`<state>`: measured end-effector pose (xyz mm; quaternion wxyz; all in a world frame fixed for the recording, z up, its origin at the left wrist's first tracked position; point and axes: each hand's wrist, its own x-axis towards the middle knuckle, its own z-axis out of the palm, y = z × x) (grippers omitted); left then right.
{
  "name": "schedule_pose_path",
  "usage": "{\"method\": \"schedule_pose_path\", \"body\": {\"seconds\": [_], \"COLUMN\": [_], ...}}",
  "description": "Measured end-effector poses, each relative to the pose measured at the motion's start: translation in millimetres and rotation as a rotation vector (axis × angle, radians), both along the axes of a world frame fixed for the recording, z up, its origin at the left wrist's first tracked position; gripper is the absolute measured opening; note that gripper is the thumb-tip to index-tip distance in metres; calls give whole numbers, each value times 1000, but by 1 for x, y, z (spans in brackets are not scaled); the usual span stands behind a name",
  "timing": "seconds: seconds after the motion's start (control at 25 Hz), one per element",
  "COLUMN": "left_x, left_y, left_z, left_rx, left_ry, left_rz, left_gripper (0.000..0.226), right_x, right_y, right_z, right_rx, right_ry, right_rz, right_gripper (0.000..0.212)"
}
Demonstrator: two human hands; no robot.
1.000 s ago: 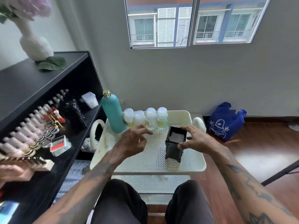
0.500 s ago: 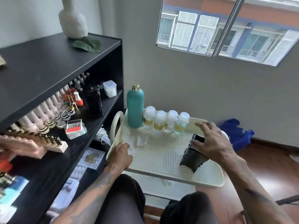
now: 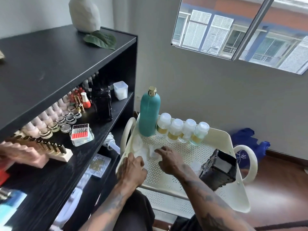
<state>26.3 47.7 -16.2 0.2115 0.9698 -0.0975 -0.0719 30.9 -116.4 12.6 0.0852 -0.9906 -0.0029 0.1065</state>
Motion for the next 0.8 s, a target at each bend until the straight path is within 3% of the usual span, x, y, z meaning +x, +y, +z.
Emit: {"method": "schedule_pose_path", "body": {"seconds": [0.16, 0.28, 0.36, 0.48, 0.6, 0.72, 0.8], "left_x": [1, 1, -1, -2, -3, -2, -1], "left_y": [-1, -2, -3, -3, -2, -2, -1], "left_z": [-3, -3, -1, 2, 0, -3, -5], "left_rx": [-15, -7, -24, -99, -163, -199, -200], "left_ry": [39, 39, 34, 19, -36, -61, -54], "left_rz": [5, 22, 29, 60, 77, 82, 77], "left_gripper": [36, 31, 29, 18, 19, 41, 41], "right_x": [-2, -7, -14, -35, -68, -99, -116], "right_y": [-2, -2, -1, -6, -31, -69, -94], "right_z": [-20, -24, -14, 15, 56, 95, 118], "right_rx": [-12, 97, 298, 779, 1111, 1311, 1350], "right_ry": [-138, -190, -184, -140, -127, -171, -226], "right_rz": [-71, -116, -223, -403, -435, -465, -508], "right_gripper": [22, 22, 20, 11, 16, 19, 13]}}
